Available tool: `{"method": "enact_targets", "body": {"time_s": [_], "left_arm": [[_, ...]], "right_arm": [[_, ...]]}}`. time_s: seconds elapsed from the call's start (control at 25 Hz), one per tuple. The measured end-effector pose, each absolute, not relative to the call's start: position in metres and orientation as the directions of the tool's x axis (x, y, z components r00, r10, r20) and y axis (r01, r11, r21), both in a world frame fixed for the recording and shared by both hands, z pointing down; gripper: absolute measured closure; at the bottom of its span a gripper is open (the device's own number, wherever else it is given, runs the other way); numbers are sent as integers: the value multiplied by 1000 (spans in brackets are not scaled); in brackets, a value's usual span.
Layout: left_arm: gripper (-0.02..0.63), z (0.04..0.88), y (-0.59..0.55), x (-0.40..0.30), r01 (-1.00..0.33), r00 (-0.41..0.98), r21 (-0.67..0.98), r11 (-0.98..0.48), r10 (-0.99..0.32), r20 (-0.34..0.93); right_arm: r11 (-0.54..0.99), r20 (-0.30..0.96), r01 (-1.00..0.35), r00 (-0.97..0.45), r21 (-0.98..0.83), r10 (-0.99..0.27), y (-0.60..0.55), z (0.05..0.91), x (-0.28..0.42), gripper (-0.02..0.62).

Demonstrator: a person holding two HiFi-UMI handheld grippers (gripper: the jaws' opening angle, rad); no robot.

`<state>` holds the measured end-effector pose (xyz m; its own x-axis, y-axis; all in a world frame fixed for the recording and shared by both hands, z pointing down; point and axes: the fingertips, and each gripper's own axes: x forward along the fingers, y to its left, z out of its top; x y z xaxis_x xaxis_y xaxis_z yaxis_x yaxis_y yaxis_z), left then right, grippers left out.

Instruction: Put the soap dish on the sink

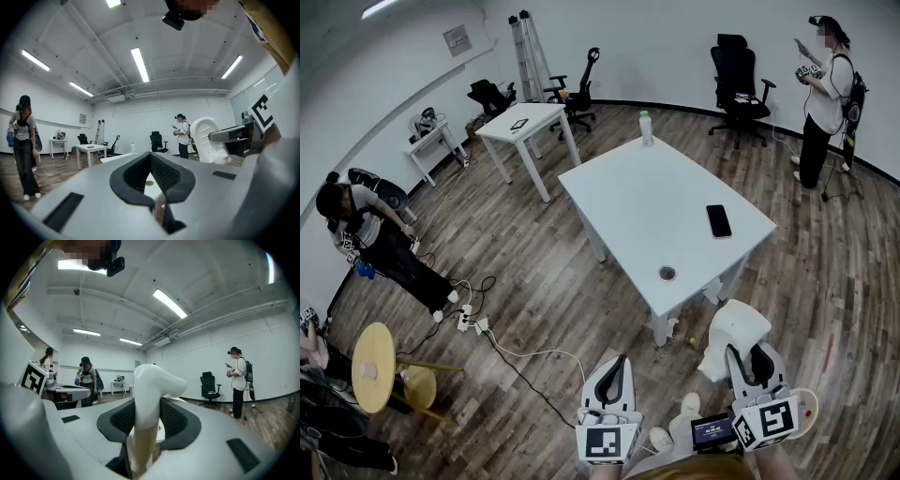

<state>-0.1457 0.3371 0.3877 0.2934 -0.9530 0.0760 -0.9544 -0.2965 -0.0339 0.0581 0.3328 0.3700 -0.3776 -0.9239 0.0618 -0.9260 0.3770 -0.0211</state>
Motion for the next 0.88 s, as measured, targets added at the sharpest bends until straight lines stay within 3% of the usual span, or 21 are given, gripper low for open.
{"method": "enact_targets", "body": {"time_s": [0.88], "left_arm": [[598, 396, 221, -121, -959, 272, -54, -279, -955, 116]], "right_arm": [[433, 80, -896, -440, -95, -894, 216, 388, 75, 454]]}}
